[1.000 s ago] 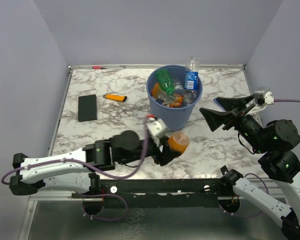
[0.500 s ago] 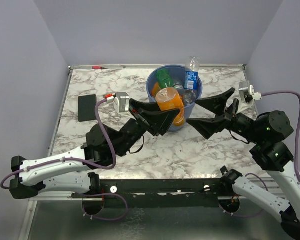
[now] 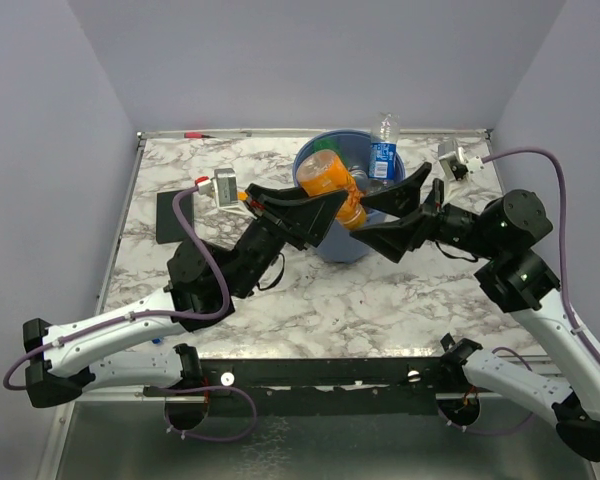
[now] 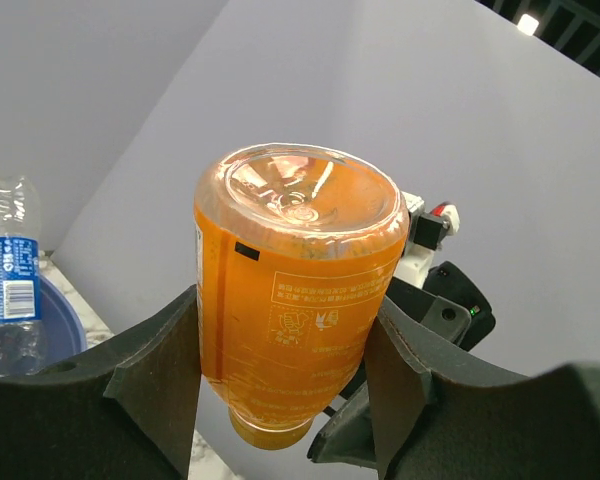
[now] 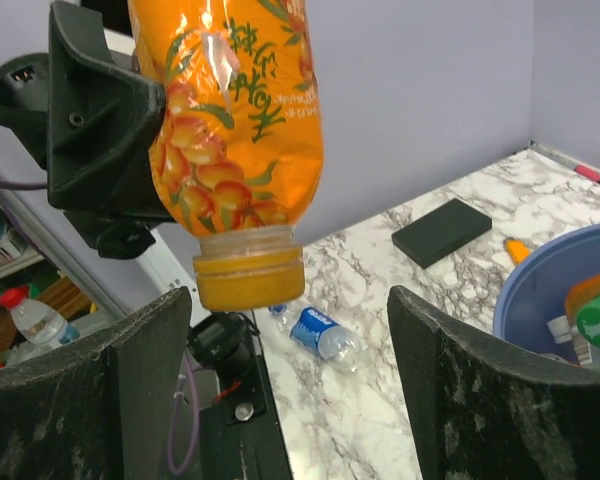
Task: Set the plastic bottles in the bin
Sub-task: Pick up the plastic bottle from the corner of the board, then place the plastic bottle in the trash bin.
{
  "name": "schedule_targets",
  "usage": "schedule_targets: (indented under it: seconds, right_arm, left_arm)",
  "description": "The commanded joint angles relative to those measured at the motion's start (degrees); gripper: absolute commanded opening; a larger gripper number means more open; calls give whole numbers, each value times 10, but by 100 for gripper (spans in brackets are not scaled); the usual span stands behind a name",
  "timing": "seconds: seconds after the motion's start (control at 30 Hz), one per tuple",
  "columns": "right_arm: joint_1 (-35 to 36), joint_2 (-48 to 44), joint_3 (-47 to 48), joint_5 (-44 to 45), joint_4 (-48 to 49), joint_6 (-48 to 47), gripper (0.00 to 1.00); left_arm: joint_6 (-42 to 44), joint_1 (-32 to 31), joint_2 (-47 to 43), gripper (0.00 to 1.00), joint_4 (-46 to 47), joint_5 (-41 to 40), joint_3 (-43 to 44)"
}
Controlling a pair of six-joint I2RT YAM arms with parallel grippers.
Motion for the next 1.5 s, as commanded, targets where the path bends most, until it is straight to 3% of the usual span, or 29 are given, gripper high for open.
schedule_targets:
  seconds: [0.0,0.17,0.23,0.33,0.4,0.47,0.5,0.67,0.87,1.07,1.3,1.47]
  right_arm:
    - [0,11,12,-18,64,32,81]
    - [0,42,25,-36,94,53,70]
    - [1,51,31,-43,94,55,60]
    - [0,59,41,-44,77,48,36]
    - [1,60,50,-39,59,36,24]
    - [1,58,59,-14,38,23,15]
    - [1,56,64,3,23,17,13]
    - [1,72,105,191,-86,-25,12]
    - [0,153,146,370,-147,-79,12]
    - [-4,253,207,427,-185,-93,11]
    - [-26,277,182,458,-188,-74,11]
    - [-49,291,174,443,-207,-61,17]
  left_arm:
    - [-26,6,11,30,23,37,3]
    - [-30,10,20,30,23,49,9]
    - [-32,11,22,30,23,50,9]
    - [-32,14,22,33,16,44,11]
    - [-33,16,19,46,6,30,12]
    - [-33,17,12,82,-12,2,13]
    - [-32,17,7,95,-20,-13,11]
    - [6,17,-47,99,-94,-100,-6]
    - [51,16,-154,99,-279,-303,-48]
    - [35,17,-279,99,-436,-435,-96]
    - [-18,16,-410,99,-535,-484,-134]
    - [-63,16,-422,99,-618,-522,-127]
